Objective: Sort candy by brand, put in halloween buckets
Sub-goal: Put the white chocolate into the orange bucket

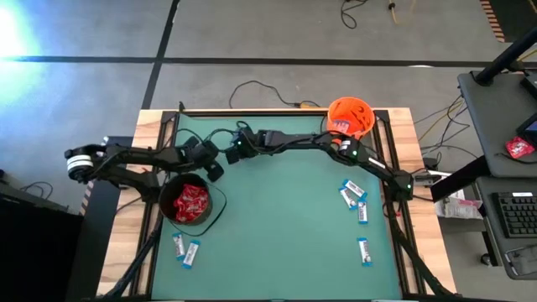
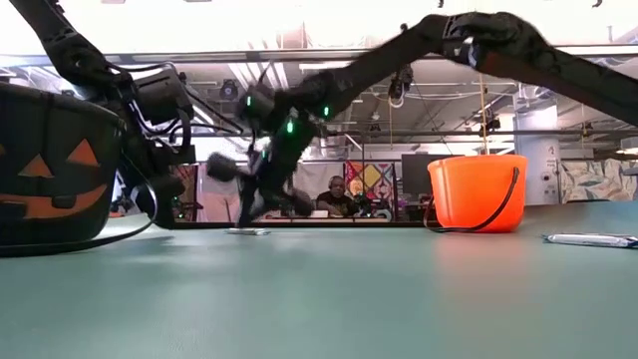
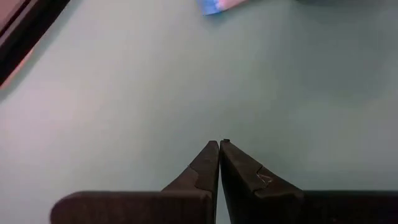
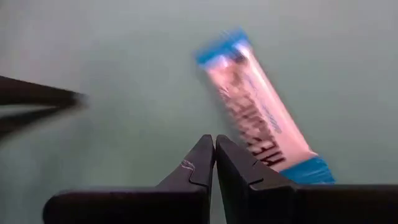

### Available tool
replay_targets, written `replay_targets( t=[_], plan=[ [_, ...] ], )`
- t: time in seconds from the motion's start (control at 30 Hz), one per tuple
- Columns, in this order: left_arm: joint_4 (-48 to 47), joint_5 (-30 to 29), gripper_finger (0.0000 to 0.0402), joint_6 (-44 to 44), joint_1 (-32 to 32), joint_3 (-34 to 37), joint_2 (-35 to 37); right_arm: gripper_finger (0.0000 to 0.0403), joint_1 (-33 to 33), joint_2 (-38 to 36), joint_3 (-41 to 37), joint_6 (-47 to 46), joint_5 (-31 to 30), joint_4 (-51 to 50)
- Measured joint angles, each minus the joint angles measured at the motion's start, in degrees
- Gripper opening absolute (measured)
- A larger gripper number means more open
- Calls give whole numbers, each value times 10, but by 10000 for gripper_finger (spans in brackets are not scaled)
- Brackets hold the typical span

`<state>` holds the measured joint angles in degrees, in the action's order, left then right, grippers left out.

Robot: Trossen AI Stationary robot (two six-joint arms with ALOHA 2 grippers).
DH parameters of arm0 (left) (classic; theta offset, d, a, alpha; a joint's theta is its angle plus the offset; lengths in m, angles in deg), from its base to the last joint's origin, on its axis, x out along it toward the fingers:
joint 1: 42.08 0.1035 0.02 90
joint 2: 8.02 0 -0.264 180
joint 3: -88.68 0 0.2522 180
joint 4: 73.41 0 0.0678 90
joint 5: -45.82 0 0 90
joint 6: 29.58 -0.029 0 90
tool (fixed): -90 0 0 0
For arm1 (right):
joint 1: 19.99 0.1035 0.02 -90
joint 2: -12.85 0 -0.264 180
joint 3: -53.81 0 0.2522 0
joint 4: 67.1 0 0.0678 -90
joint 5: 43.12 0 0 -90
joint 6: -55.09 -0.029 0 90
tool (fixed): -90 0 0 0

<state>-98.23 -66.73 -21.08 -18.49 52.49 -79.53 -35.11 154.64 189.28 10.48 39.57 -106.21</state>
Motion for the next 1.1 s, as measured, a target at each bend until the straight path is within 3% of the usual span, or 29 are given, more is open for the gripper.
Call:
replay_targets(
  t=[0.4,0.83,1.1],
  plan=[
    [-8,55,0,23,89,0,44,12,28,-4,-1,-87,-39,-21],
    [3,58,0,31,92,-1,51,12,-7,-1,-2,-224,-172,102],
    [4,57,0,31,92,-1,51,12,-11,9,-2,-264,-158,28]
  ],
)
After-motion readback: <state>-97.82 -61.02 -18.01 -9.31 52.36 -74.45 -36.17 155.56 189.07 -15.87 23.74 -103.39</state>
